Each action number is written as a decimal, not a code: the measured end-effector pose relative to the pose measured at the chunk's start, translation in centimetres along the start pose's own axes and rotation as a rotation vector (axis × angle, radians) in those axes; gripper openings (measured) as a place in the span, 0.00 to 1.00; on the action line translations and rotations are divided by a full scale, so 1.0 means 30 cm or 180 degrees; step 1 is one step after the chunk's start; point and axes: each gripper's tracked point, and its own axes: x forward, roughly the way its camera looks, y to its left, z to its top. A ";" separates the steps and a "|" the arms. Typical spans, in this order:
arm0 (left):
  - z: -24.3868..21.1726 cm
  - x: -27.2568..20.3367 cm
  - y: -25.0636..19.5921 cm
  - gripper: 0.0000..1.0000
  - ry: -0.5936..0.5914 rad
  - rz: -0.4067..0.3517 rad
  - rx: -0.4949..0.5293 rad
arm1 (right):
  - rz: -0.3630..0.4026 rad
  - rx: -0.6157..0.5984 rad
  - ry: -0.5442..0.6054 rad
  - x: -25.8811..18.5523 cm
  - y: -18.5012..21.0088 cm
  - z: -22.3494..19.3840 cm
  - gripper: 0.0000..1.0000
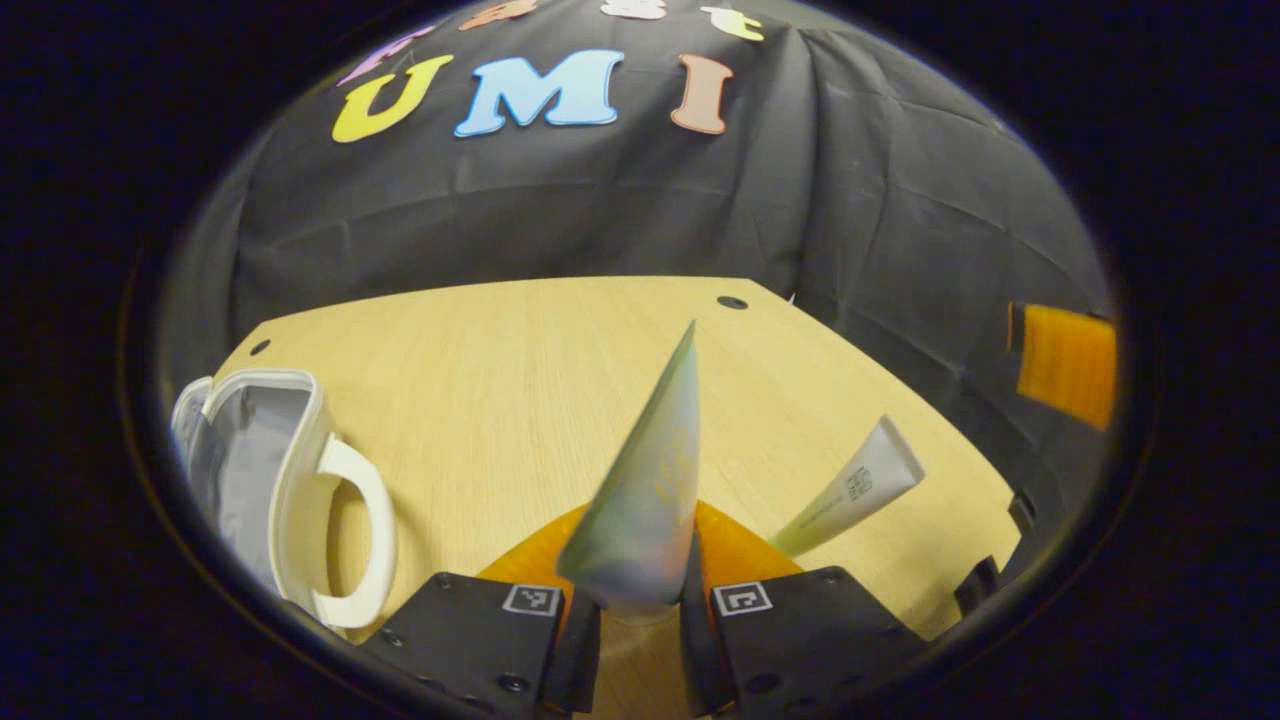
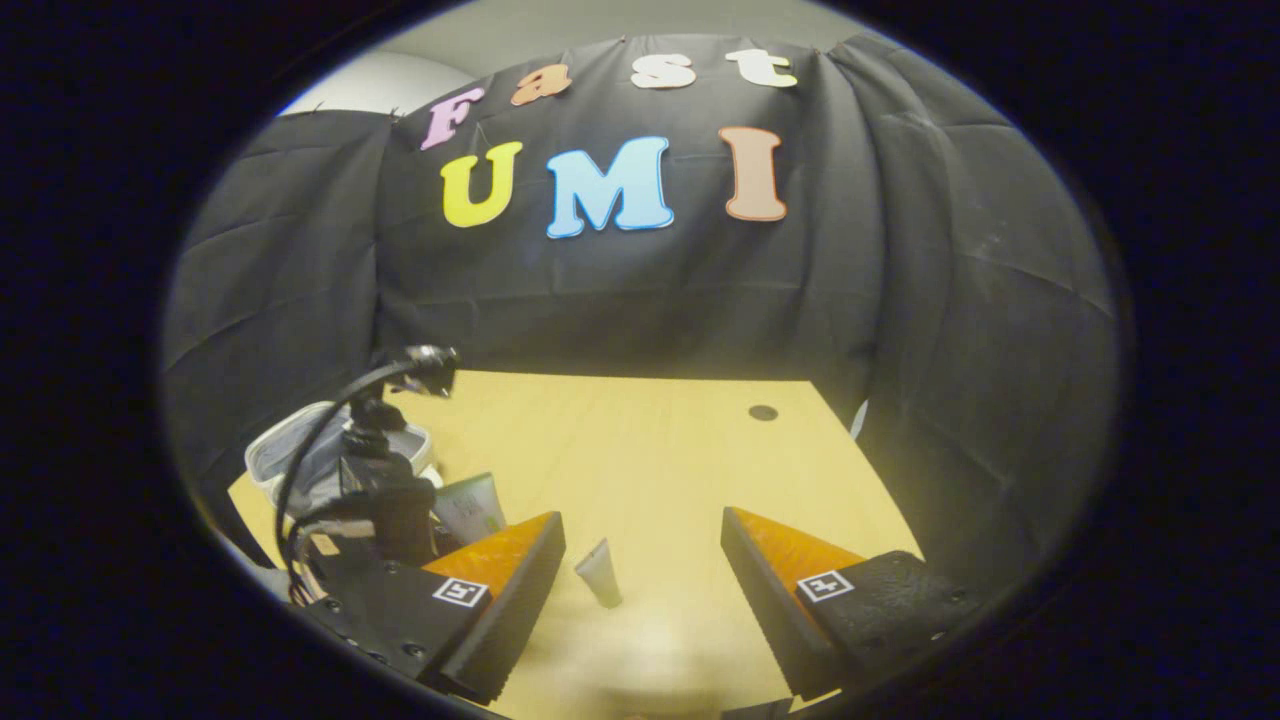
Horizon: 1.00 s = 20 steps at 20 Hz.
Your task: First open the suitcase, pack the skin care products into it, and then close the suitcase.
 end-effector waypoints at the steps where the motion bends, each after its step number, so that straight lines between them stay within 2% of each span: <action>1: 0.036 -0.047 0.023 0.41 -0.0022 0.0021 -0.0064 | 0.0056 0.0021 0.0057 0.023 0.020 -0.015 0.96; 5: 0.171 -0.268 0.132 0.41 -0.0147 0.0113 -0.0409 | 0.0204 0.0033 0.0325 0.146 0.079 -0.123 0.93; 7: 0.213 -0.374 0.217 0.41 -0.0203 0.0253 -0.0419 | 0.0187 0.0049 0.0617 0.200 0.090 -0.227 0.92; 9: 0.240 -0.454 0.307 0.41 -0.0260 0.0330 -0.0491 | 0.0100 0.0073 0.0748 0.242 0.090 -0.283 0.87; 10: 0.250 -0.483 0.356 0.39 -0.0268 0.0363 -0.0545 | 0.0002 0.0074 0.0798 0.257 0.077 -0.307 0.80; 11: 0.250 -0.509 0.405 0.41 -0.0255 0.0392 -0.0584 | -0.0081 0.0087 0.0852 0.275 0.068 -0.325 0.72; 12: 0.250 -0.535 0.454 0.41 -0.0233 0.0429 -0.0624 | -0.0162 0.0120 0.0905 0.291 0.059 -0.353 0.49; 13: 0.238 -0.552 0.503 0.41 -0.0202 0.0458 -0.0657 | -0.0249 0.0178 0.0956 0.300 0.048 -0.372 0.48; 14: 0.225 -0.569 0.548 0.41 -0.0169 0.0481 -0.0685 | -0.0304 0.0262 0.0980 0.303 0.048 -0.377 0.30; 17: 0.168 -0.601 0.684 0.41 0.0007 0.0544 -0.0693 | -0.0374 0.0496 0.1090 0.289 0.084 -0.378 0.21; 18: 0.135 -0.602 0.738 0.41 0.0100 0.0578 -0.0682 | -0.0355 0.0584 0.1102 0.278 0.119 -0.368 0.23; 19: 0.108 -0.594 0.788 0.41 0.0178 0.0594 -0.0683 | -0.0336 0.0654 0.1078 0.263 0.160 -0.346 0.19; 20: 0.084 -0.586 0.835 0.39 0.0252 0.0590 -0.0699 | -0.0300 0.0709 0.1051 0.244 0.208 -0.325 0.22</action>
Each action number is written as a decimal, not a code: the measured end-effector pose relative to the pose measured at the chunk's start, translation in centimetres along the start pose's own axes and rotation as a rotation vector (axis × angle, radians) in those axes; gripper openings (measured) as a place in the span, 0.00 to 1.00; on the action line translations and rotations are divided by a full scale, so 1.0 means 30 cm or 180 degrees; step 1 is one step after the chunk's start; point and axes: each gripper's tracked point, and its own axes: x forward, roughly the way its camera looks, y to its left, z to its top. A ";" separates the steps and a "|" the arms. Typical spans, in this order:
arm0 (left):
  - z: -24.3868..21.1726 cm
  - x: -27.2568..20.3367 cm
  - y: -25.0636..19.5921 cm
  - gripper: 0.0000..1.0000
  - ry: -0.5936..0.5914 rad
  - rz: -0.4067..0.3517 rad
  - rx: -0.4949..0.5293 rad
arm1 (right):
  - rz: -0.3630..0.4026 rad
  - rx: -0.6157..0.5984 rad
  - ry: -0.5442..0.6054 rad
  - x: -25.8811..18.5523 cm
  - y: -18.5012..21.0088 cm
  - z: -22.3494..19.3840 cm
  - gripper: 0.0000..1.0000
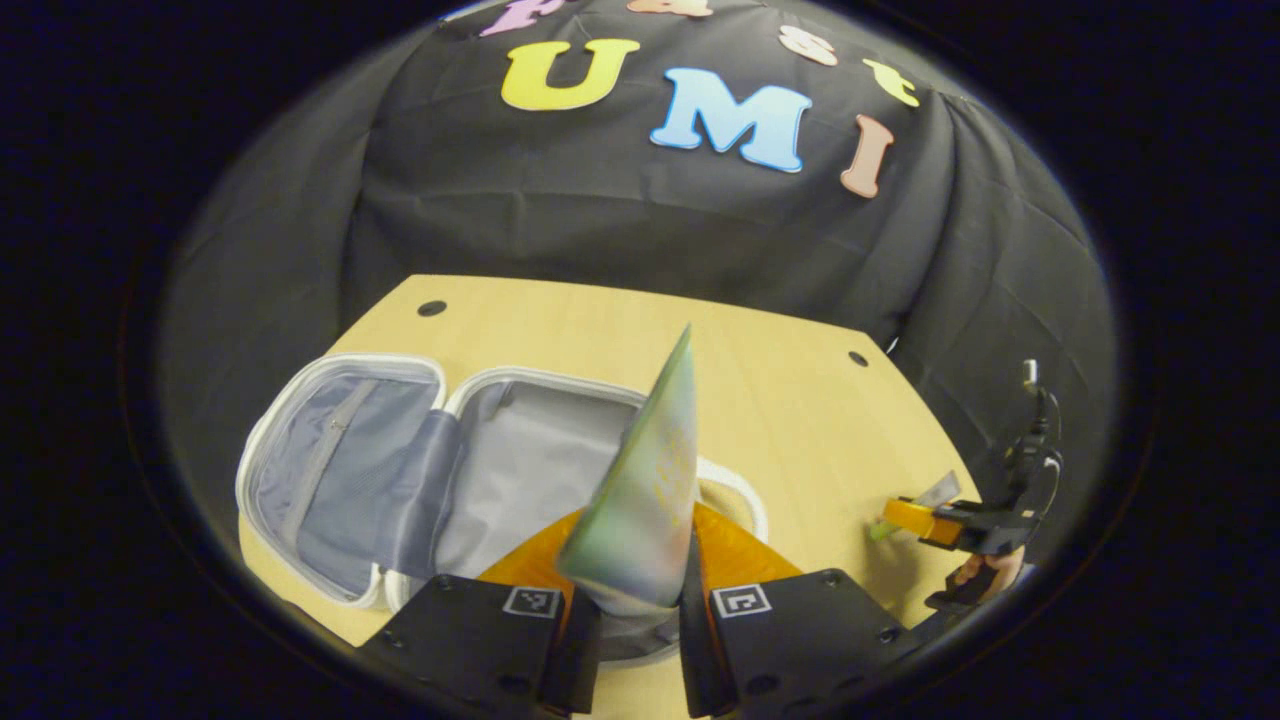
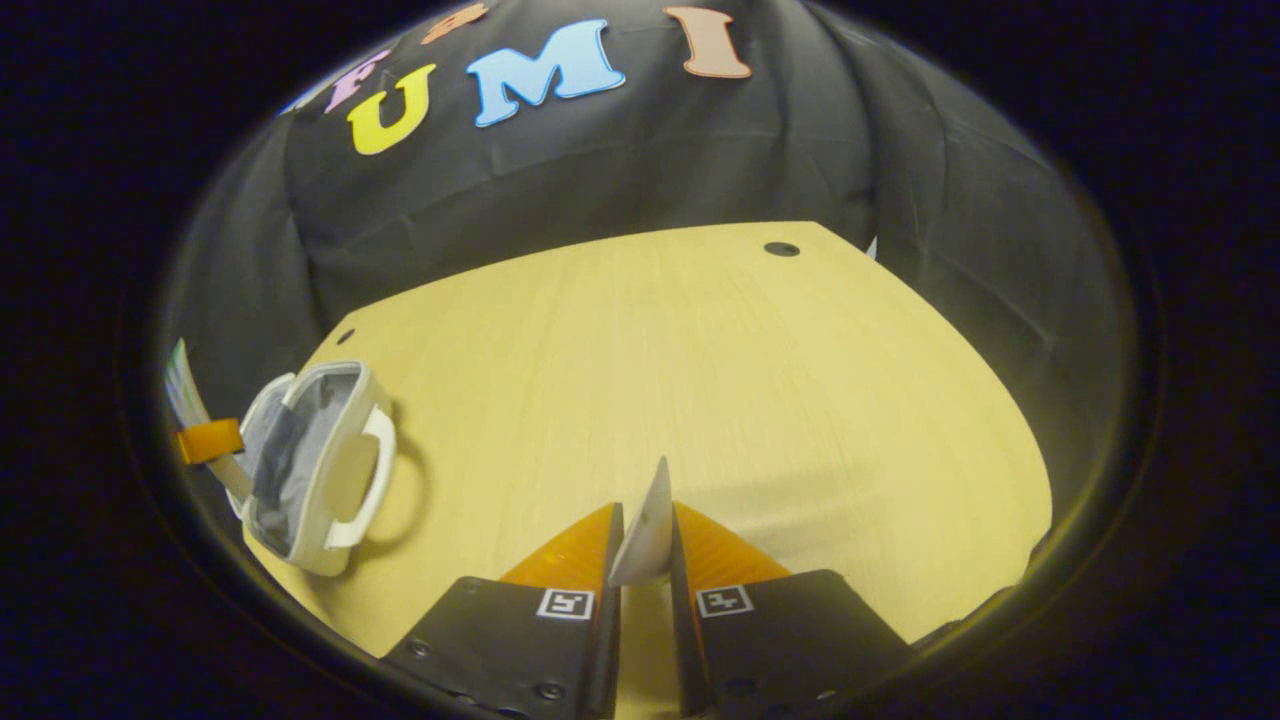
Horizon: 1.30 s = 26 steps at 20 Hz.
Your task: First open the suitcase, pack the skin care products into it, and then close the suitcase.
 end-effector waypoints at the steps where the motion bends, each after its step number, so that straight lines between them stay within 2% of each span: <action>1: -0.015 0.021 0.043 0.43 0.0109 0.0006 -0.0002 | 0.0054 0.0028 -0.0017 -0.028 0.056 0.005 0.22; 3: -0.051 0.064 0.126 0.41 0.0262 0.0047 0.0005 | 0.0194 0.0069 -0.0041 -0.087 0.187 0.004 0.19; 5: -0.082 0.100 0.184 0.41 0.0390 0.0048 0.0045 | 0.0308 0.0034 -0.0047 -0.138 0.319 -0.003 0.22; 9: -0.120 0.137 0.257 0.48 0.0564 0.0016 0.0211 | 0.0544 -0.0064 -0.0015 -0.210 0.565 -0.031 0.22; 11: -0.077 0.136 0.282 0.51 0.0436 0.0031 0.0323 | 0.0654 -0.0147 0.0021 -0.222 0.674 -0.047 0.22; 13: -0.004 0.093 0.290 0.76 0.0194 0.0008 0.0421 | 0.0720 -0.0283 0.0058 -0.215 0.761 -0.061 0.22; 14: 0.031 0.064 0.297 0.85 0.0065 -0.0023 0.0448 | 0.0755 -0.0335 0.0077 -0.206 0.800 -0.069 0.22; 18: 0.106 -0.081 0.379 0.88 -0.0358 -0.0064 0.0359 | 0.0886 -0.0533 0.0185 -0.125 0.935 -0.118 0.22; 20: 0.121 -0.150 0.462 0.92 -0.0538 0.0058 0.0272 | 0.0907 -0.0605 0.0334 -0.074 0.975 -0.166 0.22; 23: 0.109 -0.240 0.625 0.90 -0.0643 0.0326 0.0135 | 0.0902 -0.0681 0.0506 0.002 1.010 -0.217 0.22; 25: 0.097 -0.308 0.739 0.90 -0.0670 0.0487 0.0018 | 0.0890 -0.0682 0.0437 0.007 1.018 -0.203 0.22; 26: 0.094 -0.340 0.797 0.90 -0.0702 0.0571 -0.0039 | 0.0925 -0.0672 0.0377 0.022 1.035 -0.195 0.31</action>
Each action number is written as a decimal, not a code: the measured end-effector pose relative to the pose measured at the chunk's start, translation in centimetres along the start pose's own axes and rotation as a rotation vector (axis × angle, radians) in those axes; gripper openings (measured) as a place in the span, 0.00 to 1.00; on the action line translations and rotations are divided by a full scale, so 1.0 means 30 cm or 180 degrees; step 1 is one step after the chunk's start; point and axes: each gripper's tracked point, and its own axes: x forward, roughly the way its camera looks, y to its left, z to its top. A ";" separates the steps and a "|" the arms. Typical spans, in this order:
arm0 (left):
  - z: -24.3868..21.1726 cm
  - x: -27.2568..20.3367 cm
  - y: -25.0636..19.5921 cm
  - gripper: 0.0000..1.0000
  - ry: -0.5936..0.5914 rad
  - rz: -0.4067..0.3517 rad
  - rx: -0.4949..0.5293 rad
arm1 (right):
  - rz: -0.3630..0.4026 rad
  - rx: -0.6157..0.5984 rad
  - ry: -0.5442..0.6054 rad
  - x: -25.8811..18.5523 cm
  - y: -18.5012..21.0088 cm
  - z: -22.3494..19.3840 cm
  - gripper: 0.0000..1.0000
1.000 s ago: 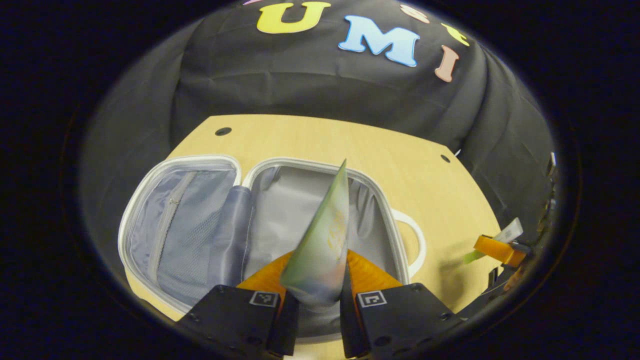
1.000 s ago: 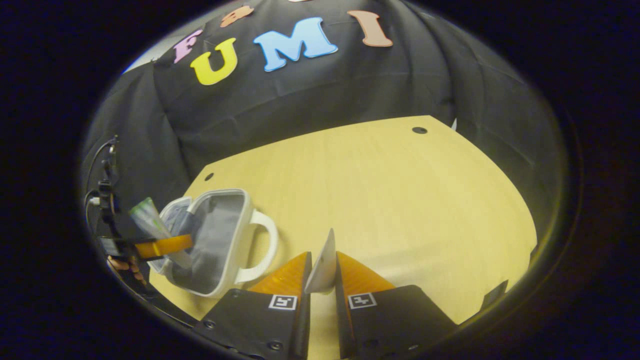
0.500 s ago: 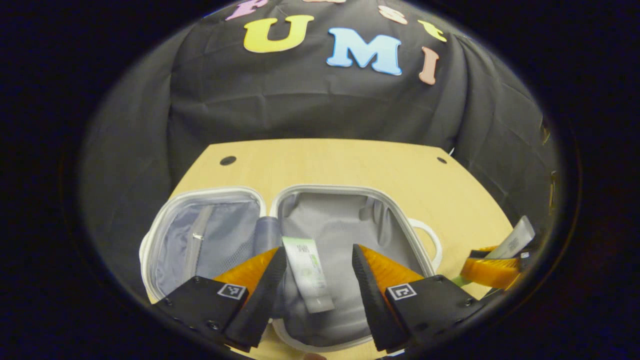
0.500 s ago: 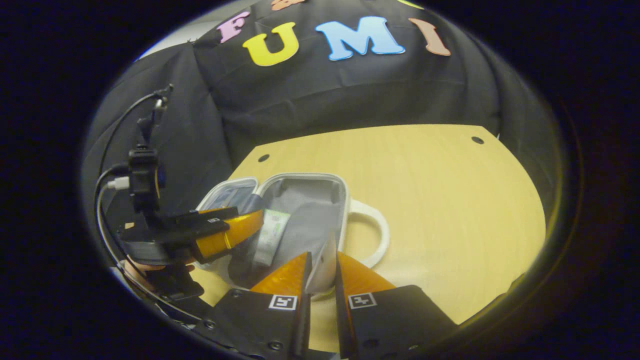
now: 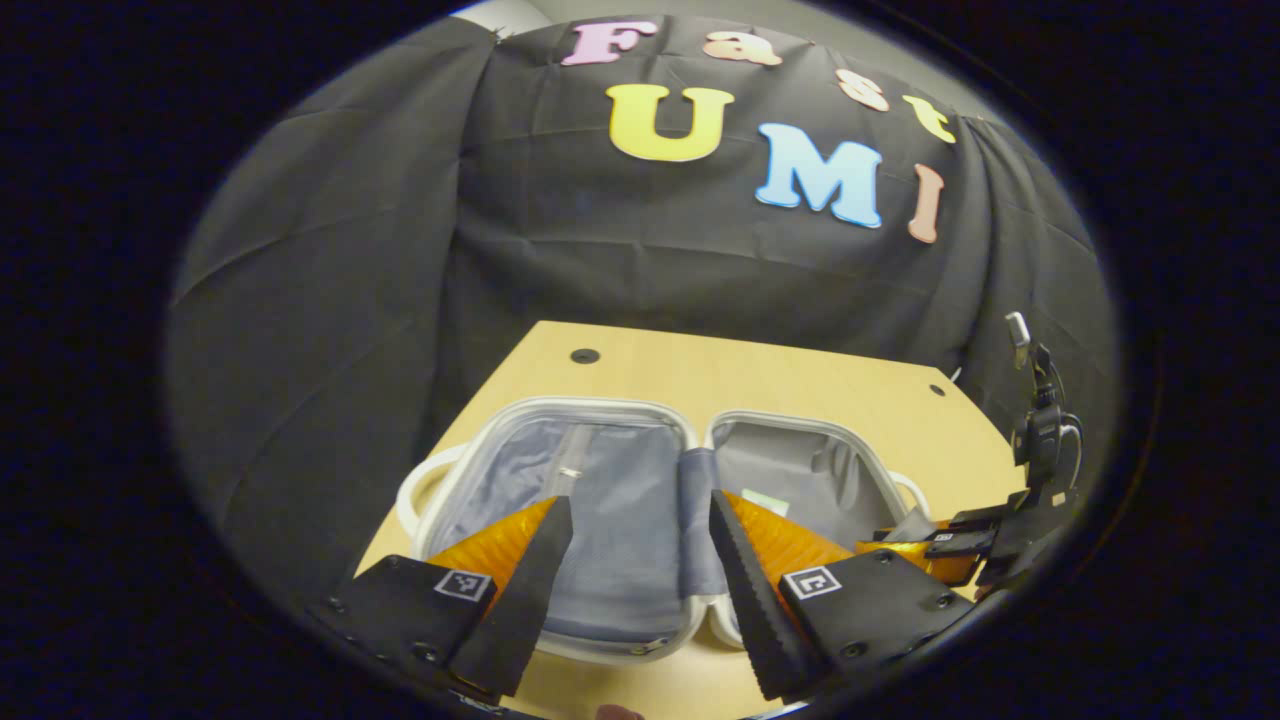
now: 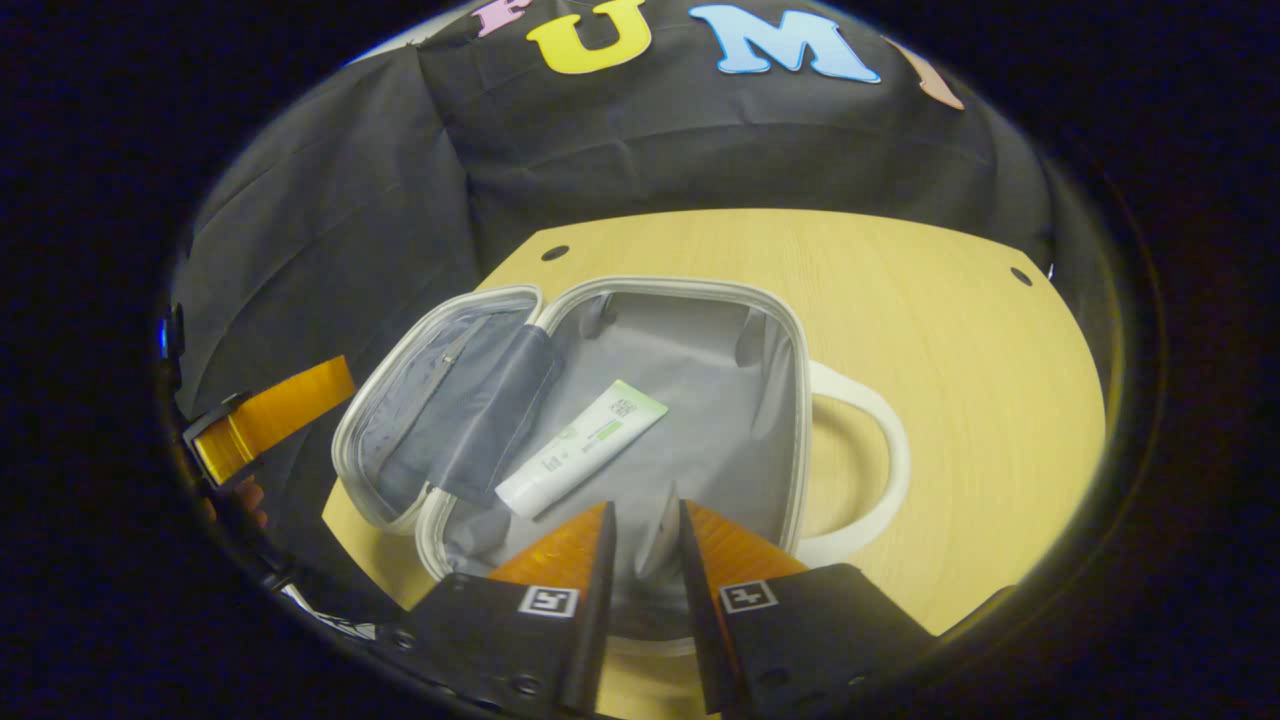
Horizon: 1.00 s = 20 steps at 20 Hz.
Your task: First open the suitcase, pack the skin care products into it, and then close the suitcase.
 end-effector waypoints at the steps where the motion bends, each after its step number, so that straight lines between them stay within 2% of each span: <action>1: 0.004 -0.022 0.066 0.90 -0.0015 0.0083 -0.0043 | -0.0009 -0.0007 -0.0068 -0.013 0.002 0.015 0.48; 2: 0.001 -0.041 0.122 0.91 -0.0019 0.0162 -0.0086 | -0.0038 -0.0022 -0.0130 -0.023 0.000 0.027 0.68; 4: -0.016 -0.061 0.240 0.92 -0.0048 0.0303 -0.0150 | -0.0098 -0.0055 -0.0264 -0.057 -0.006 0.059 0.86; 6: -0.002 -0.075 0.339 0.90 -0.0100 0.0446 -0.0222 | -0.0142 -0.0090 -0.0426 -0.094 -0.005 0.093 0.94; 9: 0.022 -0.080 0.467 0.93 -0.0139 0.0577 -0.0352 | -0.0281 -0.0191 -0.0728 -0.178 -0.026 0.165 0.94; 10: 0.030 -0.079 0.514 0.91 -0.0162 0.0636 -0.0379 | -0.0343 -0.0234 -0.0820 -0.205 -0.038 0.184 0.87; 11: 0.041 -0.070 0.561 0.91 -0.0176 0.0671 -0.0404 | -0.0408 -0.0276 -0.0913 -0.236 -0.050 0.208 0.95; 14: 0.073 -0.026 0.683 0.92 -0.0194 0.0712 -0.0556 | -0.0612 -0.0376 -0.1135 -0.309 -0.096 0.260 0.95; 17: 0.040 0.079 0.798 0.91 -0.0006 0.0659 -0.0780 | -0.0800 -0.0376 -0.1242 -0.361 -0.150 0.278 0.95; 20: -0.037 0.186 0.881 0.91 0.0271 0.0595 -0.0849 | -0.0989 -0.0280 -0.1238 -0.384 -0.212 0.268 0.95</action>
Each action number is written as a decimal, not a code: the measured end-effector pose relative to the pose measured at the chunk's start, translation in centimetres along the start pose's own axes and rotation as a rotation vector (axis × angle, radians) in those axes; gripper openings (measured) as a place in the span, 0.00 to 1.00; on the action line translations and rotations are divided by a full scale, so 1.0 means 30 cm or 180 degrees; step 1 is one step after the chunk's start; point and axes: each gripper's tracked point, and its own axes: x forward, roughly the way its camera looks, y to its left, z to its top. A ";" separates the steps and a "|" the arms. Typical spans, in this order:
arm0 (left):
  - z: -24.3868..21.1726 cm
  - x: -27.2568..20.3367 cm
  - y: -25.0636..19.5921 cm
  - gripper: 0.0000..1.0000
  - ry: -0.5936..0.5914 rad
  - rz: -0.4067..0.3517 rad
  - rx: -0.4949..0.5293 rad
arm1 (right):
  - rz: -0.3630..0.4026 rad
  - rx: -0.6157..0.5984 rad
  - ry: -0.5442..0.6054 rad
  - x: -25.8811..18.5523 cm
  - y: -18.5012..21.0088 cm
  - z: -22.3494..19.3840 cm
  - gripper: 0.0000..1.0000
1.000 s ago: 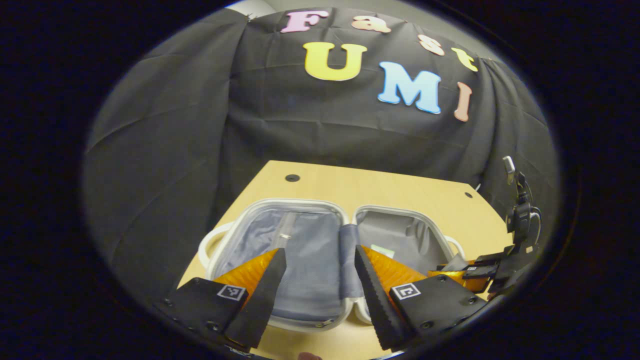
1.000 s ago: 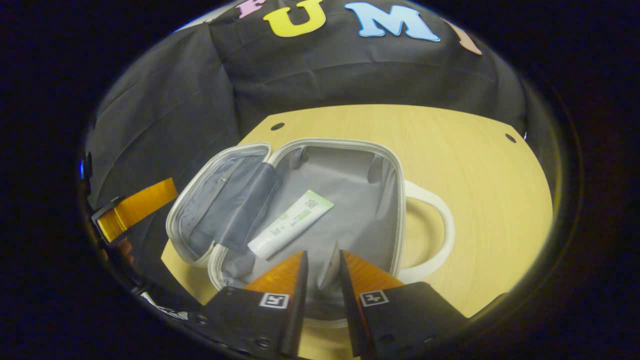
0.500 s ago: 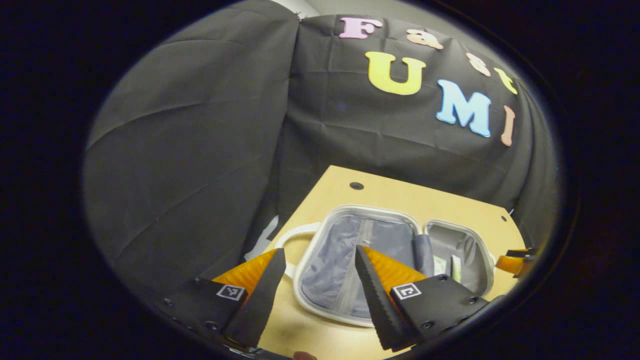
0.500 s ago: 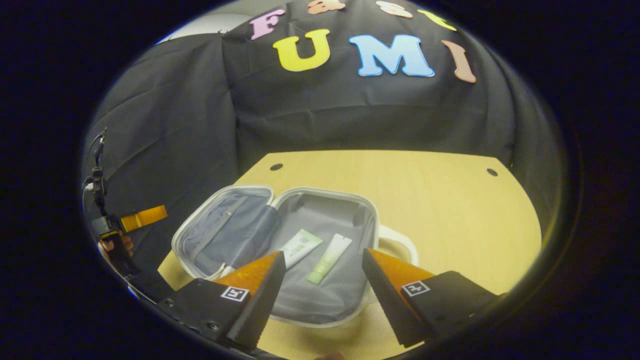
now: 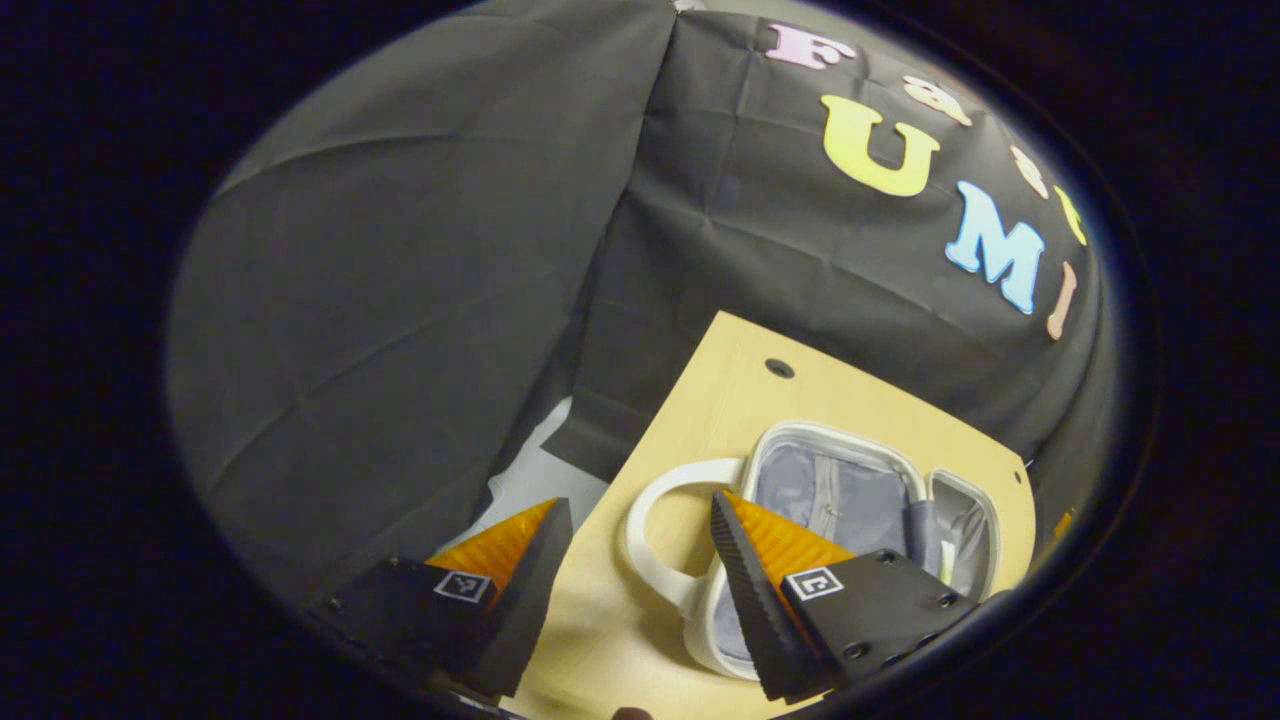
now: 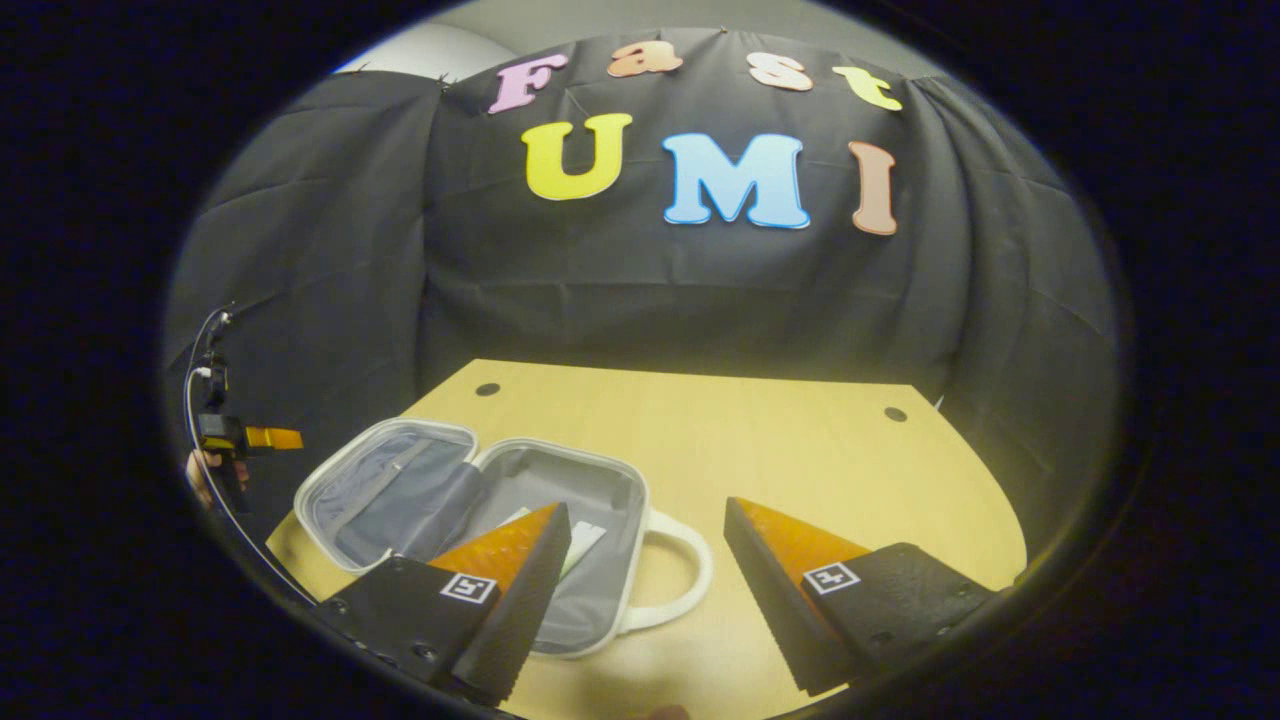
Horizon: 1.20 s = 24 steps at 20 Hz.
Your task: First open the suitcase, pack the skin care products into it, and then close the suitcase.
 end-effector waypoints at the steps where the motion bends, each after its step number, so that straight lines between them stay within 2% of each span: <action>1: 0.007 0.055 0.009 0.92 0.0101 -0.0037 -0.0025 | -0.0064 0.0037 0.0017 -0.003 -0.020 -0.003 0.95; 7: -0.096 0.236 0.002 0.93 0.0512 -0.0325 -0.0412 | -0.0238 0.0098 0.0127 -0.008 -0.082 -0.026 0.95; 8: -0.098 0.259 -0.003 0.88 0.0522 -0.0361 -0.0477 | -0.0243 0.0101 0.0143 -0.010 -0.087 -0.030 0.95; 9: -0.112 0.285 -0.011 0.88 0.0563 -0.0398 -0.0553 | -0.0247 0.0107 0.0147 -0.012 -0.091 -0.030 0.95; 10: -0.123 0.289 -0.015 0.71 0.0630 -0.0425 -0.0629 | -0.0258 0.0112 0.0156 -0.011 -0.099 -0.031 0.95; 13: -0.148 0.308 0.004 0.50 0.0683 -0.0409 -0.0816 | -0.0291 0.0141 0.0155 -0.016 -0.129 -0.029 0.95; 15: -0.162 0.296 0.019 0.34 0.0621 -0.0276 -0.0826 | -0.0318 0.0163 0.0138 -0.025 -0.153 -0.023 0.95; 16: -0.146 0.300 0.021 0.21 0.0640 -0.0254 -0.0882 | -0.0328 0.0178 0.0129 -0.027 -0.166 -0.026 0.95; 17: -0.123 0.296 0.015 0.17 0.0614 -0.0231 -0.0875 | -0.0341 0.0192 0.0134 -0.030 -0.181 -0.028 0.95; 21: -0.026 0.205 -0.050 0.17 0.0403 -0.0143 -0.0514 | -0.0380 0.0248 0.0061 -0.048 -0.240 -0.006 0.95; 22: 0.024 0.167 -0.080 0.19 0.0320 -0.0129 -0.0475 | -0.0381 0.0241 0.0028 -0.051 -0.253 0.002 0.95; 23: 0.076 0.122 -0.114 0.11 0.0245 -0.0145 -0.0428 | -0.0382 0.0224 -0.0015 -0.054 -0.268 0.017 0.95; 24: 0.138 0.069 -0.153 0.11 0.0140 -0.0185 -0.0393 | -0.0375 0.0204 -0.0051 -0.055 -0.280 0.029 0.95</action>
